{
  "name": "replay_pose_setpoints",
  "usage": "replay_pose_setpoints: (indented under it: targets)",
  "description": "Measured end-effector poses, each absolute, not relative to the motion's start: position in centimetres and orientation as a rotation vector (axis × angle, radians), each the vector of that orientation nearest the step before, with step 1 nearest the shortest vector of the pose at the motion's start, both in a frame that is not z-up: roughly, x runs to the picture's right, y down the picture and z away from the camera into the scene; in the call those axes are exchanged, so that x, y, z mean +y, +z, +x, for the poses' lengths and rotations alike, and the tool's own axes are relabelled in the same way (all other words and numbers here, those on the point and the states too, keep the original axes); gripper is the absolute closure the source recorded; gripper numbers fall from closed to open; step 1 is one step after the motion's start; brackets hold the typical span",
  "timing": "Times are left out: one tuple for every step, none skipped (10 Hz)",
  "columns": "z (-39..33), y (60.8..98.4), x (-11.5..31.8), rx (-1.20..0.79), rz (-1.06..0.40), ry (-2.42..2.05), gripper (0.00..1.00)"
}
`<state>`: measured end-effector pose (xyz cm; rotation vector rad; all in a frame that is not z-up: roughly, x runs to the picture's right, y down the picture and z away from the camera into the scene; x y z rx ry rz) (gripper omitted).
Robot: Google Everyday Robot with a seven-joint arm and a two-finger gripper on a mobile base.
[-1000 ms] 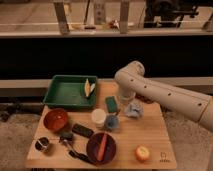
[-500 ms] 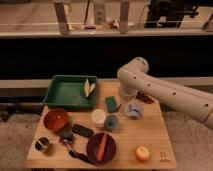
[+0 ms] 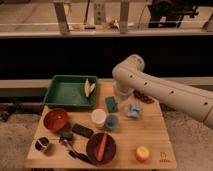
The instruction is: Place fork in paper cup
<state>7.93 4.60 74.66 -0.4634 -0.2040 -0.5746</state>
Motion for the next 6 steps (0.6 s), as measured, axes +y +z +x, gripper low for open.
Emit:
replay_pose_setpoints:
  targets:
    - [7.4, 74.0, 4.6, -0.216, -0.459, -0.589, 1.0]
    - [6.9, 73.1, 4.5, -0.23, -0.451, -0.612, 1.0]
    - [6.5, 72.7, 4.4, -0.237, -0.447, -0.624, 1.0]
    - [5.9, 72.2, 4.4, -0.246, -0.444, -0.642, 1.0]
    - [5.6, 71.8, 4.4, -0.252, -0.441, -0.655, 1.0]
    - [5.2, 71.4, 4.5, -0.26, -0.441, -0.67, 1.0]
